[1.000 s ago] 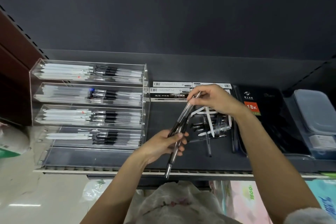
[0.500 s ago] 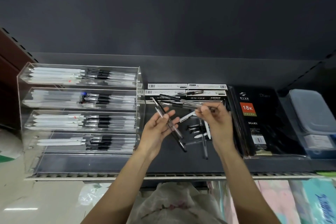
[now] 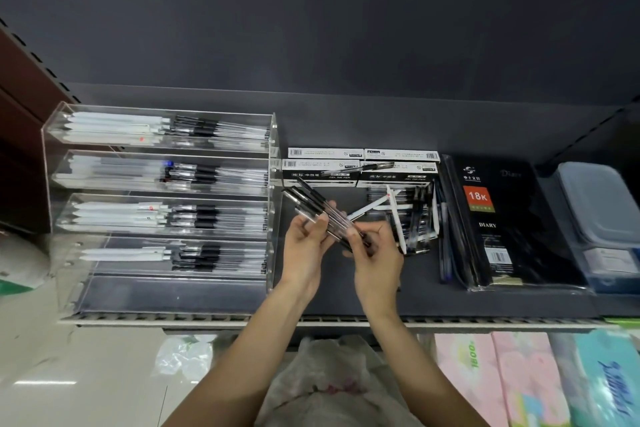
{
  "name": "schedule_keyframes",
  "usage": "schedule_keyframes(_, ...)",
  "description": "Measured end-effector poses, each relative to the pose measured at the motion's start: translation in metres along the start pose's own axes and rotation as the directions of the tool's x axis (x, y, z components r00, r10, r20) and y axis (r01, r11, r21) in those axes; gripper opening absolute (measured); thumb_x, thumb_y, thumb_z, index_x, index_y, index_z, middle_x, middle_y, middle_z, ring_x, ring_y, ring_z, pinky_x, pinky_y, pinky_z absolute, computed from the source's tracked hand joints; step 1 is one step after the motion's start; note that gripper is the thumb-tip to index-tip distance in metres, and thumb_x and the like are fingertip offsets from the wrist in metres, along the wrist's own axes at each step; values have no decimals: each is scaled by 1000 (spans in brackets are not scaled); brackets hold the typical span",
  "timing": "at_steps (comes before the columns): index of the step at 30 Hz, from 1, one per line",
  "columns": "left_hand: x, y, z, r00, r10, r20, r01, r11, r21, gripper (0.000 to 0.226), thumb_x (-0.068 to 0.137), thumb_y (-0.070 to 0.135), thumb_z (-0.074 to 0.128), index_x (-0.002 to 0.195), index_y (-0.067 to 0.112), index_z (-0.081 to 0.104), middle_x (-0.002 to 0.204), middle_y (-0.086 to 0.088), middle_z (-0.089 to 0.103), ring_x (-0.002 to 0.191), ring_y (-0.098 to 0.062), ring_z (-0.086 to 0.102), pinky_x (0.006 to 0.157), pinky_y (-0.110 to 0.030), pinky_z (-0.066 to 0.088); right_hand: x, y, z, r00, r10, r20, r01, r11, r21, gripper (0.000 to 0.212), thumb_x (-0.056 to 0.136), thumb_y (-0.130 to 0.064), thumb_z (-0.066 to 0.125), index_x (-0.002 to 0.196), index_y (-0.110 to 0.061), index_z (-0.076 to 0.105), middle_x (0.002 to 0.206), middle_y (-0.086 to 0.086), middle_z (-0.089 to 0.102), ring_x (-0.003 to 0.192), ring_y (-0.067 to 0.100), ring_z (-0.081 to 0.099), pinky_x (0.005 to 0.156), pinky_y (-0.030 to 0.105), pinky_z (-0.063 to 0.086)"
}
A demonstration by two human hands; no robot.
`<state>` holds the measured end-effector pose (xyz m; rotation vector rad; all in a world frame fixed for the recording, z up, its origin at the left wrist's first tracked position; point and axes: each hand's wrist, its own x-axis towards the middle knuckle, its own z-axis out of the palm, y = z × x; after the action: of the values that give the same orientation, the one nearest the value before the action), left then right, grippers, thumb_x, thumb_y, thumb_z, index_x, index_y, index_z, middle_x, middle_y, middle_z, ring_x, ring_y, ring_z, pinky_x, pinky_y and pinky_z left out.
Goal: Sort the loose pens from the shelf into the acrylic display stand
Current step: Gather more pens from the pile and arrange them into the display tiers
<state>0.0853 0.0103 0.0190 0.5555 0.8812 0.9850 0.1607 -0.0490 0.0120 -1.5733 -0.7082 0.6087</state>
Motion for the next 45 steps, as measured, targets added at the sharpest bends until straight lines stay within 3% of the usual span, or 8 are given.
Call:
schedule_keyframes(8, -4, 13, -10, 990, -121, 67, 130, 981, -142, 25, 94, 5, 49, 118, 3, 58, 101, -3, 73, 96, -13, 69, 76, -22, 56, -15, -8, -2, 994, 3, 109, -8, 999, 47, 10, 87, -9, 65, 95, -15, 62, 91, -2, 69, 81, 12, 68, 59, 29, 57)
schedule_keyframes(12, -4, 14, -9, 991, -97, 88, 108, 985, -134, 25, 95, 4, 48, 117, 5, 59, 104, -4, 71, 97, -13, 68, 84, -23, 55, -18, -8, -13, 959, 155, 238, -182, 979, 92, 34, 84, -11, 67, 113, -16, 50, 91, 5, 69, 72, 23, 70, 64, 30, 58)
schedule_keyframes(17, 0, 12, -8, 991, -67, 118, 80, 990, -113, 23, 96, 4, 46, 114, 6, 60, 101, -3, 72, 96, -13, 69, 79, -22, 55, -17, -8, -40, 930, 293, 221, -320, 942, 98, 16, 83, -3, 66, 93, 2, 54, 68, 11, 64, 57, 17, 63, 53, 24, 50)
schedule_keyframes(22, 3, 9, -16, 971, -60, 233, -14, 952, 307, 21, 94, 6, 52, 114, 8, 61, 104, -3, 71, 97, -14, 69, 82, -23, 55, 7, -22, -91, 931, 285, 229, -278, 959, -62, 10, 74, -4, 75, 81, -6, 68, 73, 5, 66, 65, 10, 60, 65, 15, 48)
schedule_keyframes(27, -6, -4, 0, 849, -328, 414, -20, 763, 646, 16, 89, 8, 62, 102, 16, 67, 89, 0, 73, 87, -12, 67, 74, -24, 55, 36, -41, -87, 909, 270, 318, -234, 961, -148, 53, 70, 0, 77, 114, -23, 58, 91, 1, 71, 86, 8, 67, 76, 15, 51)
schedule_keyframes(31, -12, -10, 15, 820, -401, 409, 78, 785, 615, 14, 89, 10, 61, 102, 11, 66, 97, -6, 73, 91, -15, 69, 74, -23, 55, 56, -44, -77, 913, 279, 298, -270, 960, -74, 56, 75, 4, 72, 121, -22, 53, 100, 2, 66, 92, 4, 62, 69, 9, 49)
schedule_keyframes(36, -12, -11, 24, 879, -356, 318, 121, 810, 574, 8, 90, 12, 62, 96, 16, 65, 80, 8, 73, 74, -1, 68, 62, -13, 49, 61, -41, -73, 900, 266, 346, -251, 964, -89, 42, 79, 3, 69, 116, -14, 60, 95, -4, 66, 80, -3, 64, 66, 7, 47)
schedule_keyframes(45, -22, -8, 33, 996, 6, 92, -28, 970, 240, 18, 90, 4, 58, 104, 12, 66, 90, 1, 74, 86, -11, 69, 73, -24, 56, 43, -34, -69, 893, 139, 427, -95, 988, -122, 30, 86, -21, 65, 115, -20, 56, 107, -8, 65, 95, -1, 63, 75, 16, 50)
